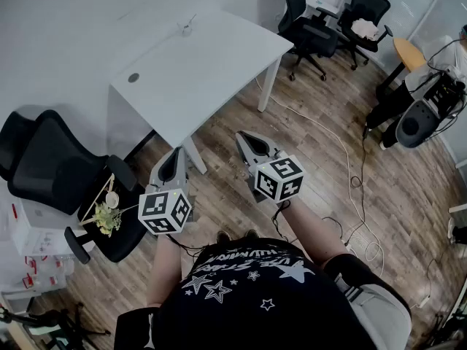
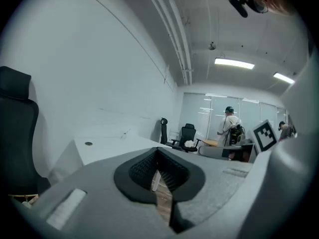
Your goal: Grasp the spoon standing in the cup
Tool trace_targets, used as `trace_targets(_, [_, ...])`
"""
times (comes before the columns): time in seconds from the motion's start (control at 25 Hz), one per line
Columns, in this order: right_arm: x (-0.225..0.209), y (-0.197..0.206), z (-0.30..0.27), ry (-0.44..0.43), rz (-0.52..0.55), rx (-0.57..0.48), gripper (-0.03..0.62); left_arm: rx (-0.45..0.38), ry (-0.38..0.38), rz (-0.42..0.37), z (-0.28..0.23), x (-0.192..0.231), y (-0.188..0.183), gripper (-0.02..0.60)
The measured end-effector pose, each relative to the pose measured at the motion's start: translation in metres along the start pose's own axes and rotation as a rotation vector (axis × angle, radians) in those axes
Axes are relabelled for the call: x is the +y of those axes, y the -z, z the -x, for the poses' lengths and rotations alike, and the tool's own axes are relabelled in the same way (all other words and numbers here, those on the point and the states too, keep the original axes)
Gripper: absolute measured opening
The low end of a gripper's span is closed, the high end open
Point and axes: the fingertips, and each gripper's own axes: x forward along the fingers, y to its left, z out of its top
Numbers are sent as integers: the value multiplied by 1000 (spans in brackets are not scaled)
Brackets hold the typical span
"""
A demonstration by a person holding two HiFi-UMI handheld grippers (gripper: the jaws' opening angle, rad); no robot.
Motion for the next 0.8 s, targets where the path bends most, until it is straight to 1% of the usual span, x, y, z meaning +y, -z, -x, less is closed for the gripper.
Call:
trace_targets(0.24, [8, -1, -1, -6, 51, 2, 6, 6, -1, -18, 5, -4, -1, 8])
trace_targets(0.4, [16, 6, -1, -18, 55, 17, 6, 17, -10, -22, 14, -2, 6, 8])
trace_targets(0.56, [19, 16, 1, 10, 76, 42, 8, 27, -20, -5, 23, 1, 15, 8])
trace_targets(0.64, [24, 19, 2, 10, 79, 45, 8, 35, -23, 4, 28, 4, 20, 8])
trace_targets(0.72, [28, 22, 0, 11, 73, 47, 8, 39, -24, 11, 31, 10, 23, 8])
trace_targets(0.8, [29, 24, -5, 31, 78, 52, 8, 41, -23, 12, 33, 18, 24, 8])
